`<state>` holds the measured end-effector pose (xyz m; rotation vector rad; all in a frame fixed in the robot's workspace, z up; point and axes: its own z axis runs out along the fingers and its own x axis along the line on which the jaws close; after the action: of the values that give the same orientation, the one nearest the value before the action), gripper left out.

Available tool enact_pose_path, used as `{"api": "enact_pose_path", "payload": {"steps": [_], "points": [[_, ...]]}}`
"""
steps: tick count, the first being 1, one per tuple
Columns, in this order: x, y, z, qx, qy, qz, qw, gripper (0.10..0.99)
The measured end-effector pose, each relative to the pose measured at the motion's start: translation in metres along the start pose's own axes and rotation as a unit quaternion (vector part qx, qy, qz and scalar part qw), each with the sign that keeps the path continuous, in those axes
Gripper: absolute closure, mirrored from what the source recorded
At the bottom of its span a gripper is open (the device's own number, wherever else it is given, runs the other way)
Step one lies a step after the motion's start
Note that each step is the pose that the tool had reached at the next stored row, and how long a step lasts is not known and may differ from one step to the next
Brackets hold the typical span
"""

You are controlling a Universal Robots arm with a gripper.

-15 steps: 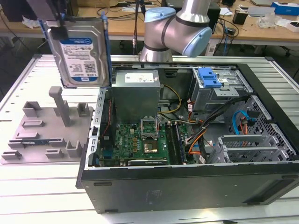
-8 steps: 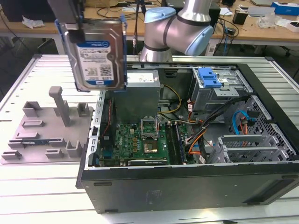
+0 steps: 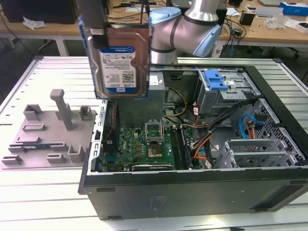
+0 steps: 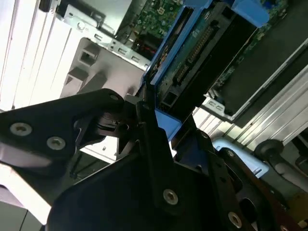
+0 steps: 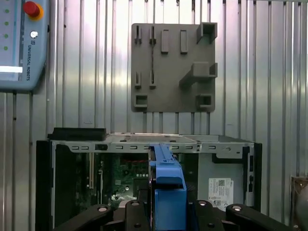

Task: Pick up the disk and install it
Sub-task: 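Pick up the disk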

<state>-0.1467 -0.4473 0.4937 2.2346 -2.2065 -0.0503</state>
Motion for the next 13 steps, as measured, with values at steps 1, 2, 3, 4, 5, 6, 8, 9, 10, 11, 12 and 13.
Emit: {"api": "enact_pose_path", "payload": {"steps": [1, 2, 3, 4, 5, 6, 8, 9, 10, 11, 12, 13], "points": [[0.0018, -0.0036, -0.0003, 0.0000, -0.0001, 0.000, 1.0000, 0.718], [0.0062, -0.0124, -0.0010, 0.0000, -0.0003, 0.000, 1.0000, 0.718], [0.0090, -0.0180, -0.0015, 0.0000, -0.0005, 0.000, 1.0000, 0.718], [0.0113, -0.0225, -0.0018, 0.0000, -0.0006, 0.000, 1.0000, 0.718], [0.0144, -0.0287, -0.0023, 0.0000, -0.0008, 0.000, 1.0000, 0.718], [0.0165, -0.0329, -0.0026, 0.0000, -0.0009, 0.000, 1.0000, 0.718], [0.0233, -0.0466, -0.0035, 0.0000, -0.0014, 0.000, 1.0000, 0.718], [0.0275, -0.0547, -0.0041, 0.0000, -0.0016, 0.000, 1.0000, 0.718], [0.0317, -0.0632, -0.0047, 0.0000, -0.0019, 0.000, 1.0000, 0.718], [0.0354, -0.0706, -0.0051, 0.0000, -0.0023, 0.000, 1.0000, 0.718], [0.0375, -0.0748, -0.0054, 0.0000, -0.0024, 0.000, 1.0000, 0.718], [0.0407, -0.0813, -0.0057, 0.0000, -0.0028, 0.000, 1.0000, 0.718]]}}
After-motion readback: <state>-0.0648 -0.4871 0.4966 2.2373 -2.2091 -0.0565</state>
